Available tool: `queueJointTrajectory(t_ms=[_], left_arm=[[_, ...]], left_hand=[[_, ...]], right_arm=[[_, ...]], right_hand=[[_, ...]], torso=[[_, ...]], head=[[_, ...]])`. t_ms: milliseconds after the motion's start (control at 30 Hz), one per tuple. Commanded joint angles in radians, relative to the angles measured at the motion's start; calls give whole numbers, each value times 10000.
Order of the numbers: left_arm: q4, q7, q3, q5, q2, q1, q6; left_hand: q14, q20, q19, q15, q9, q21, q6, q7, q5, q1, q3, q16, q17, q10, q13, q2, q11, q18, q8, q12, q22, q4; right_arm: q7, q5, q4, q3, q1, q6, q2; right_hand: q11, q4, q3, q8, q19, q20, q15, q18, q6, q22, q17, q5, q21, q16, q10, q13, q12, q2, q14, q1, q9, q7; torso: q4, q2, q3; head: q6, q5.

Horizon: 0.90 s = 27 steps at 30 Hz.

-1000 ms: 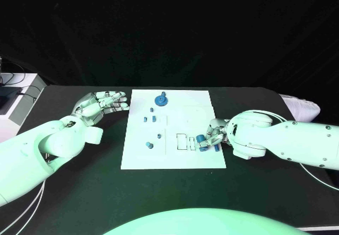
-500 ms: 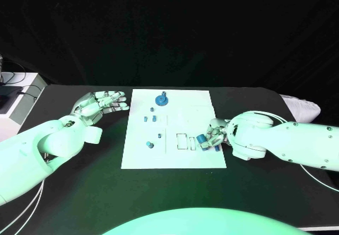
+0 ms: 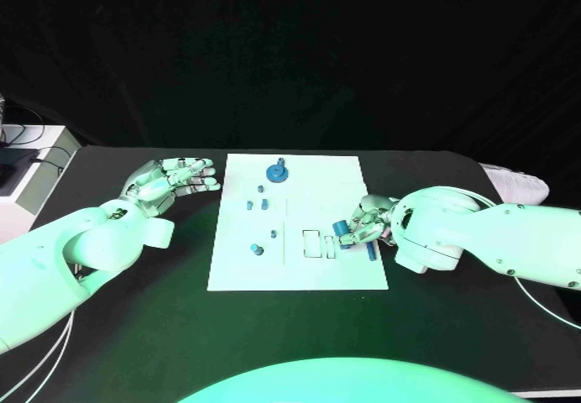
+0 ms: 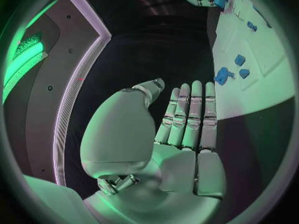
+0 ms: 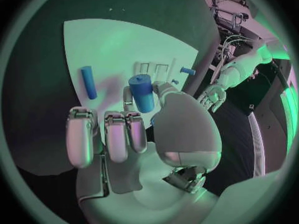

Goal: Assemble the parts on the task board

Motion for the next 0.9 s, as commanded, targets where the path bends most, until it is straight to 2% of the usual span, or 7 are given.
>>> queueJointTrajectory(t_ms=[33,267,367,900], left_arm=[[17,39,6,60,10,0,103],[25,28,6,60,1,0,101],[33,19,6,60,9,0,115],[30,-2,6,60,18,0,143]], left_hand=[[85,-5,95,2,-10,-62,28,-11,4,20,-51,-47,9,15,15,7,-9,127,37,-32,-13,6],[85,-5,95,2,-10,-62,28,-11,4,20,-51,-47,9,15,15,7,-9,127,37,-32,-13,6],[88,-3,98,4,-13,-81,31,-6,3,26,-57,-65,24,13,15,18,-5,124,37,-34,-27,15],[88,-3,99,5,-14,-86,32,-4,6,27,-57,-69,27,13,16,25,-4,124,37,-34,-31,20]], right_arm=[[162,528,121,9,95,-508,15],[128,982,57,10,160,-354,333],[77,1140,-36,4,116,-200,525],[-100,1388,-478,-49,-129,217,1191]], right_hand=[[-73,-30,85,-7,819,-36,-51,-150,155,2264,1997,-83,84,65,857,2410,14,166,928,105,-21,-100],[-76,-29,105,-27,818,-38,-53,-150,188,2265,1983,-156,81,61,845,2396,-7,158,925,52,-36,-103],[-63,-22,109,-104,809,-33,-43,-143,236,2260,1946,-486,44,49,824,2370,-47,164,916,-229,-82,-89],[-65,-21,102,-178,799,-28,-44,-135,334,2256,1915,-894,-4,36,800,2340,-97,172,910,-584,-112,-96]], torso=[[22,9,-8],[18,19,-6],[30,16,-18],[48,22,-24]], head=[[2,-18],[-10,-4],[-15,-23],[-74,35]])
